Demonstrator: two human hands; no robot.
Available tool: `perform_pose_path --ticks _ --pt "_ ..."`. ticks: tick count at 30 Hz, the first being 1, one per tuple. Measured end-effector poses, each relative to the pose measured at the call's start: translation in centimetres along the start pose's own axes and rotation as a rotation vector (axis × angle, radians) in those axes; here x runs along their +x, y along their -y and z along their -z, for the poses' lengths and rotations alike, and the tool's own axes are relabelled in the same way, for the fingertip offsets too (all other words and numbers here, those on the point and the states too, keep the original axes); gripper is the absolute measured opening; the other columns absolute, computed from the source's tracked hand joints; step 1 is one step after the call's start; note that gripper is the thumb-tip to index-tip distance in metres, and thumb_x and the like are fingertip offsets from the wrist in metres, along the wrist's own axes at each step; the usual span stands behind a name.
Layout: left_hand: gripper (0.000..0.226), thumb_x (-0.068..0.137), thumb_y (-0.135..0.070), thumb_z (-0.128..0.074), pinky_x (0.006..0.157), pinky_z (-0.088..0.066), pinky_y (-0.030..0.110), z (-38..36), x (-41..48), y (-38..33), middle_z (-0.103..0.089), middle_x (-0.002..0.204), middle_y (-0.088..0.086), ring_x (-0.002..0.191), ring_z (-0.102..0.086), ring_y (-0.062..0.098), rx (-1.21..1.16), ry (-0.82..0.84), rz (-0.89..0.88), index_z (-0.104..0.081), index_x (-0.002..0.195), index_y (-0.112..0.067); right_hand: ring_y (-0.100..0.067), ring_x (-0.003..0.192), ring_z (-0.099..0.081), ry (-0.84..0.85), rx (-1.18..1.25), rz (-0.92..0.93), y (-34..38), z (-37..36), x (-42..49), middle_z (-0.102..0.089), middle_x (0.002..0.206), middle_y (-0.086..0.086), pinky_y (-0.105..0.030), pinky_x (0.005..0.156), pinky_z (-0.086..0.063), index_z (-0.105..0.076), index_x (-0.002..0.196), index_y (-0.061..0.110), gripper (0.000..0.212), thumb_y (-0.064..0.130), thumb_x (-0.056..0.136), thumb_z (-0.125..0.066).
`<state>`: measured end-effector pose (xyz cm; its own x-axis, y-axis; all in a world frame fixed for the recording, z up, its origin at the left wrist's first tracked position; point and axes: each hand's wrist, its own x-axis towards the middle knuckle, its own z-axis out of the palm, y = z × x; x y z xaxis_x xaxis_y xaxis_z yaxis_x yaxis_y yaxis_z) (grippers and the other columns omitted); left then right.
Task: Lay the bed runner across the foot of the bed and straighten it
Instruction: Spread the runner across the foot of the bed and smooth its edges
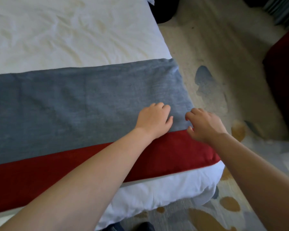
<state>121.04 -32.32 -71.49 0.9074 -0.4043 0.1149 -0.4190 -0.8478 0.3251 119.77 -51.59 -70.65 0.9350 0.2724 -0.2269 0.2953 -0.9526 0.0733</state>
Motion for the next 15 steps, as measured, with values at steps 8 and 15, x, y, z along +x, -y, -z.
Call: perform_pose_path --ticks 8,15 --pt "0.023 0.095 -0.030 -0.041 0.059 -0.034 0.032 -0.8 6.0 2.9 -0.059 0.100 0.004 0.093 -0.056 0.026 0.093 0.043 -0.009 -0.056 0.097 -0.013 -0.028 0.103 -0.054 -0.070 0.153 -0.154 -1.2 -0.9 6.4 -0.057 0.108 -0.006 -0.038 0.076 -0.046 -0.058 0.105 0.015 0.021 0.019 0.089 -0.046" --pt "0.023 0.091 -0.004 -0.040 0.064 -0.038 0.036 -2.4 13.8 6.2 -0.056 0.106 0.008 0.096 -0.053 0.029 0.159 0.067 0.147 -0.056 0.107 -0.011 -0.031 0.104 -0.056 -0.116 0.511 -0.268 -4.6 -2.1 14.6 -0.056 0.121 -0.006 -0.044 0.084 -0.049 -0.059 0.114 0.019 0.029 0.014 0.094 -0.038"
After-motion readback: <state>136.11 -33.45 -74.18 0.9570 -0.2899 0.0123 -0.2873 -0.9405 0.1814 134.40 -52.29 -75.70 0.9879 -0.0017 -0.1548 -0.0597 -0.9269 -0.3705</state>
